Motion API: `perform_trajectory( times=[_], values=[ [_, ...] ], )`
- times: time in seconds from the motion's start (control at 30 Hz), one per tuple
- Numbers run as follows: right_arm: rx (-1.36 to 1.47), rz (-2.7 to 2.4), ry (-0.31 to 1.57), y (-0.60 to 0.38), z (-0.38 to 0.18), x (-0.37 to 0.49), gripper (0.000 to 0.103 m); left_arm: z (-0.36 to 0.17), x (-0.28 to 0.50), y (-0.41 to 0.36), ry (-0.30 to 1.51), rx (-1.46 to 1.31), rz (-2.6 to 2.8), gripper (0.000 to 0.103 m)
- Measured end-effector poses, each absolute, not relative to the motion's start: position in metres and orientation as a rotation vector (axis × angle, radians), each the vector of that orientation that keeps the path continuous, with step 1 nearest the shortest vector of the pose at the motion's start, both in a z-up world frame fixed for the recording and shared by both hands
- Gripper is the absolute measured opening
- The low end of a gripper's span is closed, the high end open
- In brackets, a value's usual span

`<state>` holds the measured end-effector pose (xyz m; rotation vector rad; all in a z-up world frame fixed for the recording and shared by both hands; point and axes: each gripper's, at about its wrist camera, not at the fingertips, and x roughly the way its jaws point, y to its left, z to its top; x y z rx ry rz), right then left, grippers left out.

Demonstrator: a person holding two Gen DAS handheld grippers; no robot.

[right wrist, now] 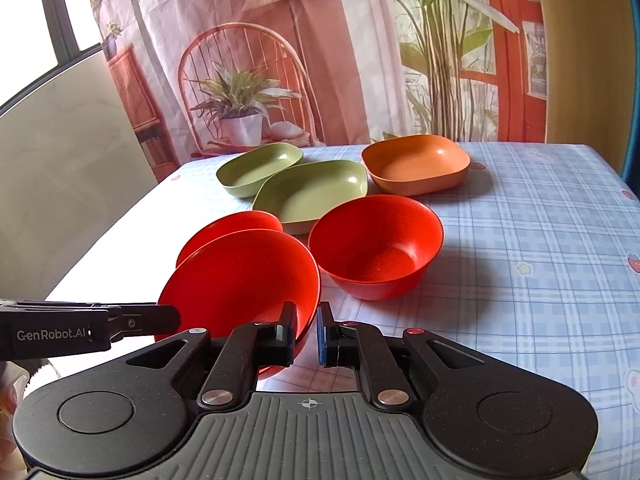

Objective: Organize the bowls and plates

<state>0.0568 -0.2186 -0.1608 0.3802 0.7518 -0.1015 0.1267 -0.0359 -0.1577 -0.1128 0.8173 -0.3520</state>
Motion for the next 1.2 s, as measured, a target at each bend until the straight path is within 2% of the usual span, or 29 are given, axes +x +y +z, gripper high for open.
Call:
perform_trajectory(
  times=[0.4,0.67,1.2],
  values=[
    [0.343,-0.070,0.714,-0.211,-0.144,0.073,0.011,-0.142,0.134,-0.028,0.749,-0.116,-0.320,0.016],
    [0.323,-0.029,0.686,-0.210,-0.130,0.115,0.012,-0.113,0.162,-0.021,0.683,-0.083,-0.307,0.018],
    [0.346,0.009,0.778,-0.205,-0.158,0.179,0.012,-0.147,0.224,-0.002,0.852,-0.105,-0.252,0.019]
  ],
)
